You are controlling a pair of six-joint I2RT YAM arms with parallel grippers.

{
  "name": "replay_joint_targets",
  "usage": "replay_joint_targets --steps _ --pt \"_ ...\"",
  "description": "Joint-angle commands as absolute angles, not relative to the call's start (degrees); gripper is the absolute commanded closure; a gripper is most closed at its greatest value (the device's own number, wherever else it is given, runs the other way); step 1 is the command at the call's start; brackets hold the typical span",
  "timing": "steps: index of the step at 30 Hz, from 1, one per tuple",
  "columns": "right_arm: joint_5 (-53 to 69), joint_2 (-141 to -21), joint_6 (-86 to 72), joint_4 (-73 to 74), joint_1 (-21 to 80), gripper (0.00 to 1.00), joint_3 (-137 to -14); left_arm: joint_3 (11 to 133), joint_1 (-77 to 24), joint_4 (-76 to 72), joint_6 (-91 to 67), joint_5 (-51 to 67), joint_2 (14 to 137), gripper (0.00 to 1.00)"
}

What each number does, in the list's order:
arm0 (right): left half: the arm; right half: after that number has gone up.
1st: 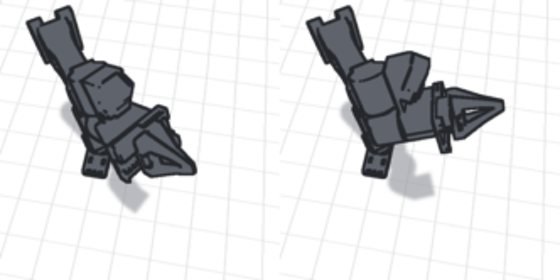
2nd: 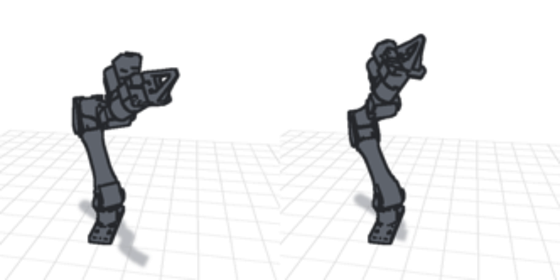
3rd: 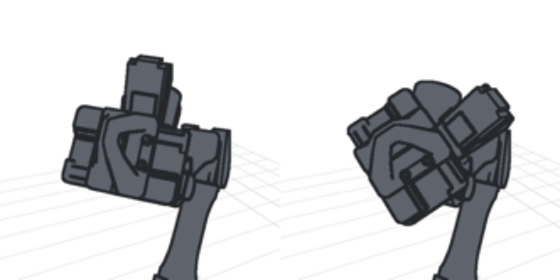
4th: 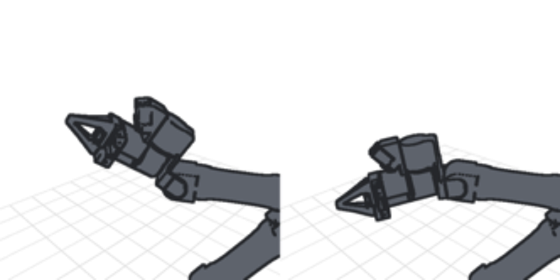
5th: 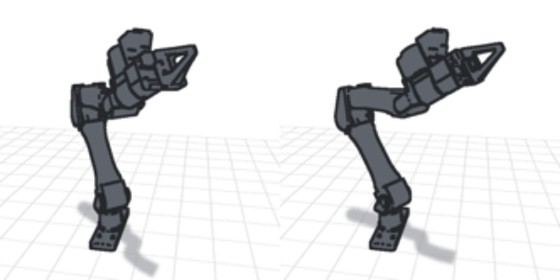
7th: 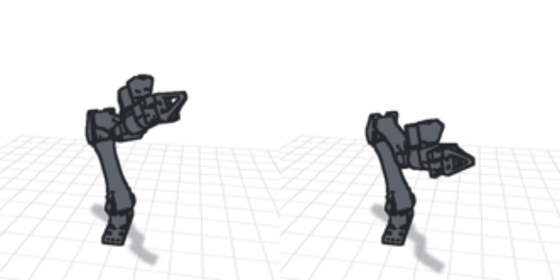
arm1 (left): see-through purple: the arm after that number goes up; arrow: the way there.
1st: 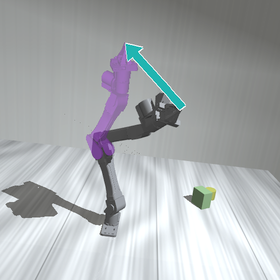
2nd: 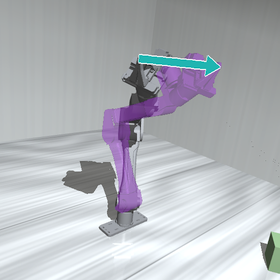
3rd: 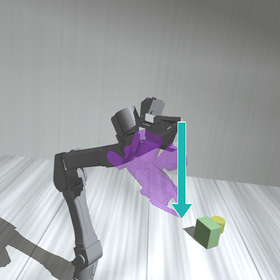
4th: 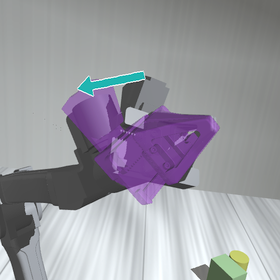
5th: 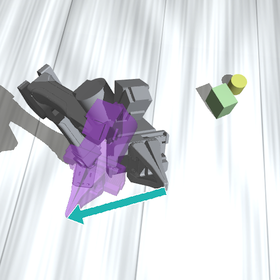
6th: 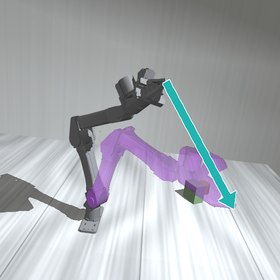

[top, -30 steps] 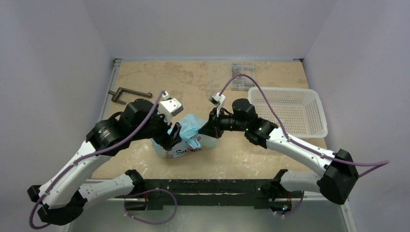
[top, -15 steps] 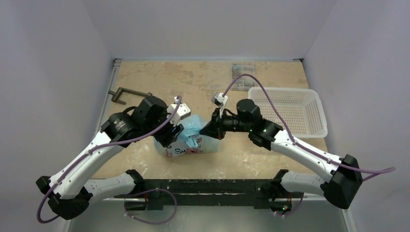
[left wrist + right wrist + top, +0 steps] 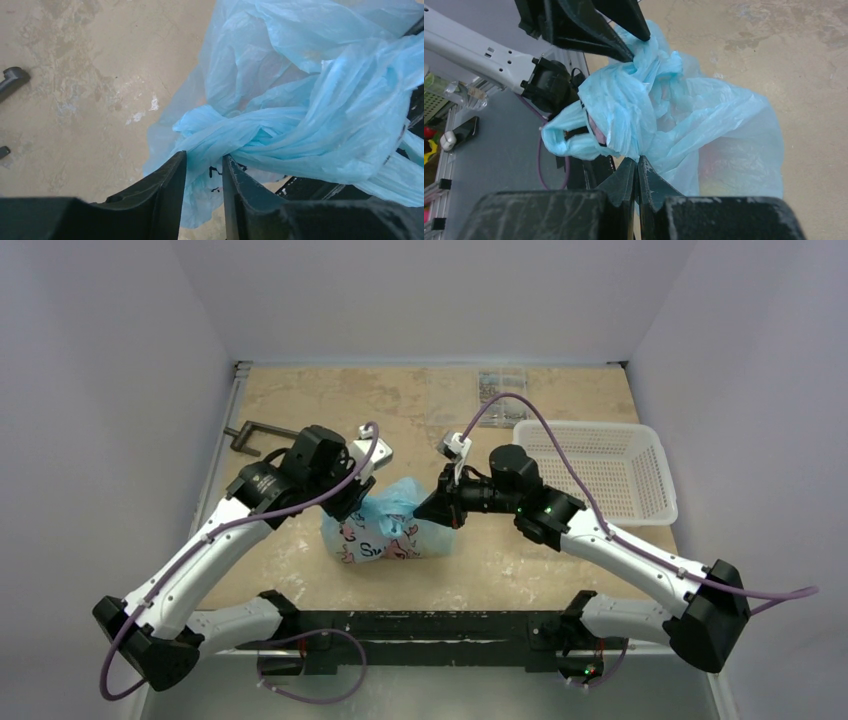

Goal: Take the fake fruits out of the plastic bag

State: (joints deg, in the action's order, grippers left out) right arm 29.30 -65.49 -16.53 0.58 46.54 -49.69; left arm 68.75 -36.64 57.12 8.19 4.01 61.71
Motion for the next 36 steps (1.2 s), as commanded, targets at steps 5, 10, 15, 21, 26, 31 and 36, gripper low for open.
replay_joint_targets --steps 5,10,15,21,26,31,36 --pt "22.89 -64.9 -15.02 1.72 46.49 1.0 -51.18 63.88 -33.37 47.11 7.38 -5.42 58.82 1.0" --pt "8.85 -63.8 -20.97 0.35 46.21 1.0 -48.55 57.4 -28.76 38.95 0.9 -13.76 49.58 1.0" --pt "6.92 -66.94 -28.0 -1.36 45.31 1.0 -47.88 54.44 -27.75 33.94 -5.11 -20.92 42.76 1.0" --pt "11.92 -71.84 -27.47 -0.43 45.34 1.0 -53.05 51.93 -27.64 30.07 -5.77 -19.79 38.01 1.0" --pt "11.03 -73.07 -22.55 8.09 45.27 0.64 -60.57 51.26 -27.65 29.44 -4.69 -15.12 36.77 1.0" --pt "10.07 -74.56 -16.91 15.68 45.27 0.18 -67.89 51.02 -27.61 28.75 -3.9 -10.0 35.96 1.0" --pt "10.84 -81.49 -17.52 19.27 45.39 0.03 -76.54 50.78 -27.73 28.85 -3.49 -10.15 35.62 1.0"
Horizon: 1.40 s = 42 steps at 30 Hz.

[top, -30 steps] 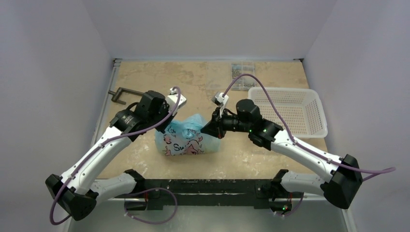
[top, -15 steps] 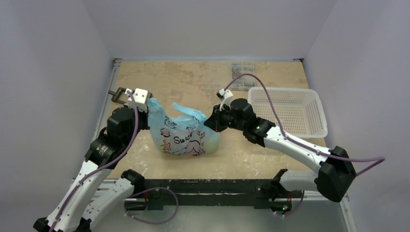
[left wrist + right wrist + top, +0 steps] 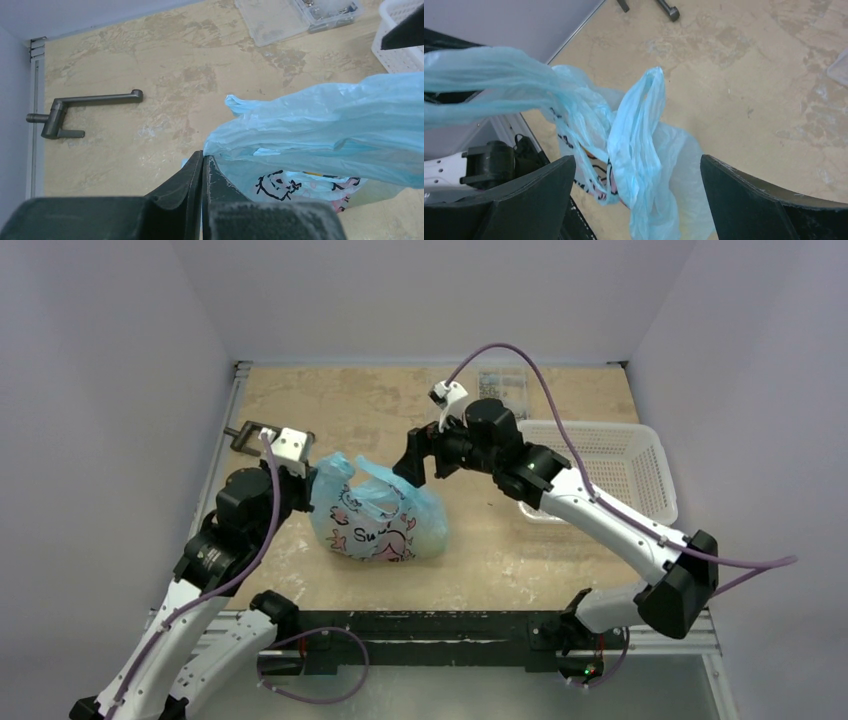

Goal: Take the fake fruits out of the plastic bag

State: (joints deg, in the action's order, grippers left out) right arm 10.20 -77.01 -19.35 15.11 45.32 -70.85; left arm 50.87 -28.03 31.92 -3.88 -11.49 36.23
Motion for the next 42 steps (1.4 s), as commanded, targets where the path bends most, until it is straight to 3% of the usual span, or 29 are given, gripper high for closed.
replay_joint_targets --steps 1,12,14,18,19,22,32,36,40,42 --pt "10.99 -83.13 -18.21 19.29 45.55 0.01 -77.5 50.92 -27.76 28.97 -3.37 -10.43 35.84 1.0" --pt "-3.45 -98.76 -19.04 21.88 52.6 0.03 -86.55 50.52 -27.7 28.45 -3.87 -12.38 36.01 1.0" --pt "-6.4 -99.85 -20.2 21.53 52.84 0.15 -87.13 50.01 -27.73 27.76 -4.19 -12.6 35.55 1.0" --pt "-6.9 -100.46 -21.71 21.67 52.82 0.74 -89.06 49.62 -27.76 27.28 -4.63 -13.95 36.01 1.0" --pt "-7.31 -100.39 -21.63 21.77 52.82 0.85 -89.82 49.76 -27.75 27.59 -4.76 -14.35 36.45 1.0" --pt "-7.02 -100.12 -21.54 21.13 52.59 1.0 -91.72 50.13 -27.69 28.2 -5.08 -17.28 36.77 1.0" --pt "-0.27 -100.62 -22.44 12.49 50.27 1.0 -100.17 49.13 -27.76 30.48 -8.58 -33.09 26.01 1.0" --pt "4.12 -100.64 -18.83 7.99 50.3 1.0 -97.75 53.17 -27.69 46.85 -23.43 -29.55 21.12 1.0" --pt "10.03 -97.36 -15.84 -1.11 50.27 0.88 -86.48 55.56 -27.74 62.05 -37.43 -17.13 18.29 1.0" --pt "9.84 -95.0 -13.45 -4.71 50.27 0.82 -79.23 56.96 -27.74 68.05 -40.44 -11.97 16.58 0.71"
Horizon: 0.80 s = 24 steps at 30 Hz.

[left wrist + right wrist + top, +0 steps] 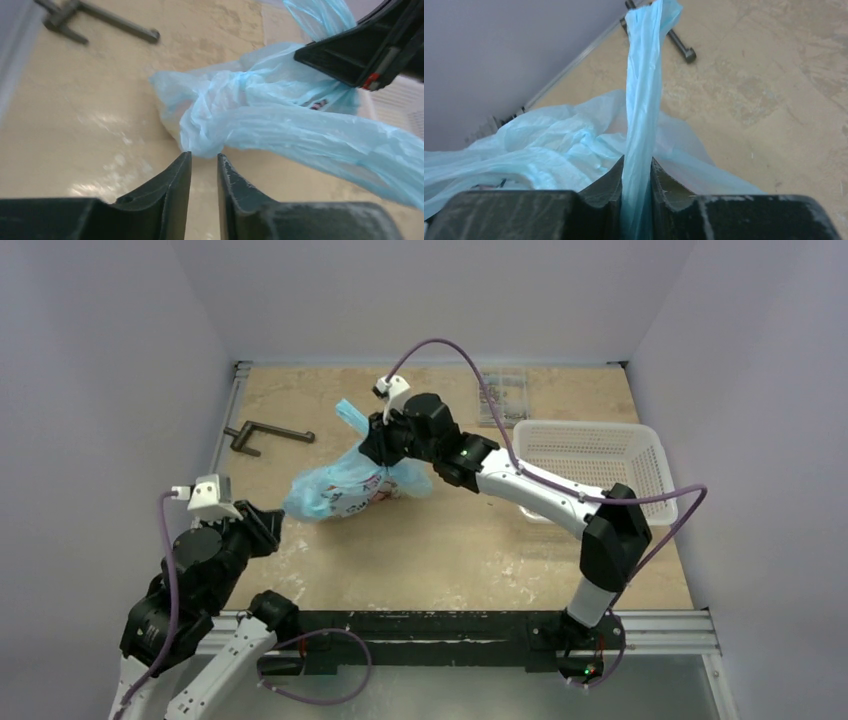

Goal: Take the fake fruits out of the plastic bag

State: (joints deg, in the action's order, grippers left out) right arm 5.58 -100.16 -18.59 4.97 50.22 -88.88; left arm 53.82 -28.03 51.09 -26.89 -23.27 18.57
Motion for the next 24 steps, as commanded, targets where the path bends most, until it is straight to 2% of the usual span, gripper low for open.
replay_joint_targets --steps 1,3,5,7,8,10,17,20,24 --pt "9.77 -93.48 -12.28 -6.2 50.27 0.79 -76.33 58.01 -27.73 71.17 -41.85 -9.6 15.7 0.59" --pt "9.8 -91.52 -11.65 -7.41 50.27 0.69 -72.02 59.95 -27.75 74.6 -43.81 -3.6 13.33 0.44" --pt "9.53 -89.82 -9.94 -6.67 50.27 0.56 -69.77 61.36 -27.7 75.61 -46.12 2.77 10.72 0.35" --pt "9.53 -88.25 -9.36 -4.58 50.34 0.51 -68.54 62.29 -27.71 75.76 -49.08 6.79 8.99 0.27" --pt "8.67 -87.43 -9.62 -3.86 50.36 0.48 -67.9 62.47 -27.69 75.65 -50.83 7.65 8.64 0.14" --pt "6.41 -86.18 -10.34 -1.63 50.45 0.42 -67.74 61.82 -27.73 74.28 -53.6 8.65 8.48 0.05" --pt "0.7 -82.61 -11.62 2.97 50.53 0.23 -66.66 49.69 -27.73 60.44 -59.38 20.24 15.13 0.05" --pt "0.81 -82.33 -12.19 2.99 50.51 0.2 -66.14 47.62 -27.73 61.39 -61.46 14.61 14.67 0.0" --pt "0.78 -82.44 -13.12 3.27 50.7 0.19 -66.14 46.01 -27.78 61.57 -61.32 12.51 18.16 0.0"
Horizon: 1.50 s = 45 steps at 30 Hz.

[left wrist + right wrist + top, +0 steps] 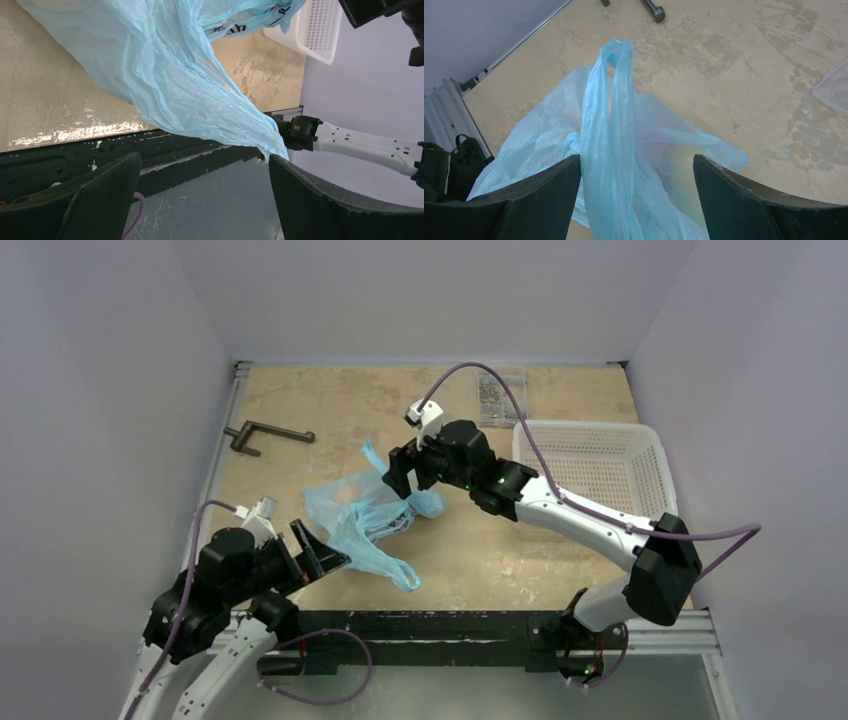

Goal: Take the fake fruits out of the plastic bag

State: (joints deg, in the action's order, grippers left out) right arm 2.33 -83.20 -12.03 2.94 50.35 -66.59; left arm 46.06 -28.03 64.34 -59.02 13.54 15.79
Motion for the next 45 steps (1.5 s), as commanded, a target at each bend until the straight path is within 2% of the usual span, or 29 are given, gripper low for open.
replay_joint_targets --steps 1,5,8,10,13,16,18,19,20,24,25,27,28,30,33,36,41,45 --pt "0.36 -82.44 -13.34 3.09 50.71 0.18 -66.12 46.13 -27.78 62.43 -61.64 12.2 20.47 0.0" --pt "0.17 -83.45 -13.62 2.0 51.12 0.18 -66.22 44.94 -28.87 60.12 -63.45 11.51 24.97 0.0" --pt "-0.09 -85.5 -14.02 2.96 51.94 0.08 -68.0 41.46 -32.14 57.48 -66.69 8.74 25.46 0.0" --pt "-1.95 -87.0 -13.82 3.56 53.06 0.08 -69.5 40.01 -35.66 55.65 -68.79 7.36 27.34 0.0" --pt "-5.57 -88.9 -14.03 3.7 55.33 0.1 -71.2 39.77 -38.78 50.16 -69.17 6.94 31.93 0.0" --pt "-8.79 -90.07 -16.88 3.48 56.25 0.21 -72.22 41.52 -38.94 46.75 -65.81 7.29 36.75 0.05" --pt "-10.31 -90.15 -18.02 3.2 56.25 0.34 -72.36 42.86 -38.94 47.04 -63.43 6.0 38.44 0.23" --pt "-12.35 -89.87 -18.69 3.67 56.25 0.47 -72.48 43.3 -38.94 47.44 -62.52 4.8 38.48 0.39" --pt "-13.42 -89.39 -19.95 3.63 56.25 0.58 -72.2 43.47 -38.94 47.81 -61.52 3.59 38.0 0.49" --pt "-11.07 -87.92 -16.93 0.32 53.59 0.8 -71.12 46.27 -37.24 50.02 -54.32 -1.65 35.88 0.71" --pt "-10.49 -88.48 -15.37 0.3 53.07 0.87 -72.35 47.81 -35.56 51.04 -52.02 -1.55 36.09 0.82" --pt "-9.79 -90.25 -12.5 0.78 52.24 1.0 -76.36 51.33 -30.89 53.15 -47.22 1.13 37.36 0.96" --pt "-8.87 -91.27 -11.42 1.06 51.76 1.0 -78.2 53.36 -28.71 54.29 -45.06 2.69 38.37 1.0" --pt "-7.86 -93.16 -9.76 0.55 50.59 1.0 -80.99 57.67 -26.14 56.92 -40.34 2.94 40.86 1.0" --pt "-4.99 -96.13 -9.09 0.32 47.91 1.0 -85.68 65.84 -24.53 64.6 -36.62 -3.96 45.09 1.0" --pt "-1.61 -99.46 -9.85 -1.38 45.22 1.0 -90.26 69.18 -23.71 67.11 -35.14 -7.08 43.98 1.0" --pt "-0.14 -103.41 -11.46 -0.13 44.12 1.0 -95.81 63.84 -23.64 64.86 -37.2 -1.26 39.88 1.0" --pt "-0.41 -102.59 -15.77 2.61 44.12 0.9 -93.81 54.12 -23.64 58.3 -41.04 7.63 36.68 1.0"
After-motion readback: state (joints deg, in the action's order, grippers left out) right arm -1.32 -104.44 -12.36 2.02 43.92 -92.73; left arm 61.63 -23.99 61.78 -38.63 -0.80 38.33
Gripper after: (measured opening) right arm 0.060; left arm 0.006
